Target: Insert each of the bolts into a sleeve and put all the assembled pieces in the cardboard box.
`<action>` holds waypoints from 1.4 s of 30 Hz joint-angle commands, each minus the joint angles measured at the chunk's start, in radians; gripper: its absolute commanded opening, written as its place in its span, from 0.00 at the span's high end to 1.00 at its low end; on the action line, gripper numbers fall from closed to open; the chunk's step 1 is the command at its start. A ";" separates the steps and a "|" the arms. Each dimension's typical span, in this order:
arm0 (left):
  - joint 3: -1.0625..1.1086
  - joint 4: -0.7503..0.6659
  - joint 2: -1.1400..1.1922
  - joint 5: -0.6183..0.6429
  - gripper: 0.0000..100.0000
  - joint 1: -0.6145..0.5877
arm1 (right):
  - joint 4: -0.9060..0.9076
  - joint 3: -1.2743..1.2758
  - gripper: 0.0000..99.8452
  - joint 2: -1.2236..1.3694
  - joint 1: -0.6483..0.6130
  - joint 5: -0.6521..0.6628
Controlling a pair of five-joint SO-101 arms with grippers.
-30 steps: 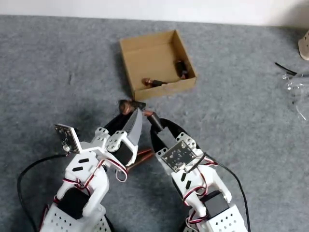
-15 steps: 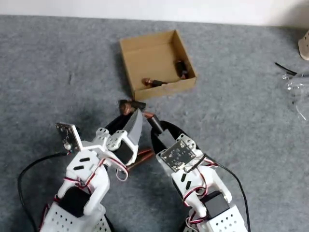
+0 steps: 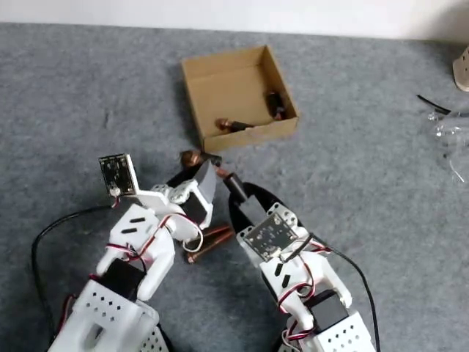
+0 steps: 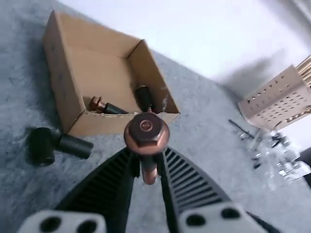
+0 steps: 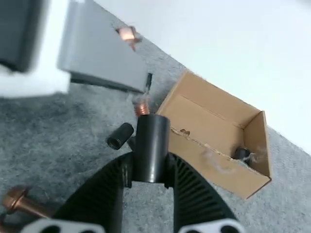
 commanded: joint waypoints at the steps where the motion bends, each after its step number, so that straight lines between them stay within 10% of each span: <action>1: -0.134 -0.020 -0.016 0.003 1.00 -0.031 | -0.039 0.104 1.00 -0.021 -0.012 0.017; 15: -0.456 0.354 0.053 0.035 1.00 -0.004 | -0.044 0.104 1.00 -0.022 0.015 0.017; 42: -0.360 0.370 0.051 0.028 1.00 0.015 | -0.045 0.099 1.00 -0.022 0.019 0.017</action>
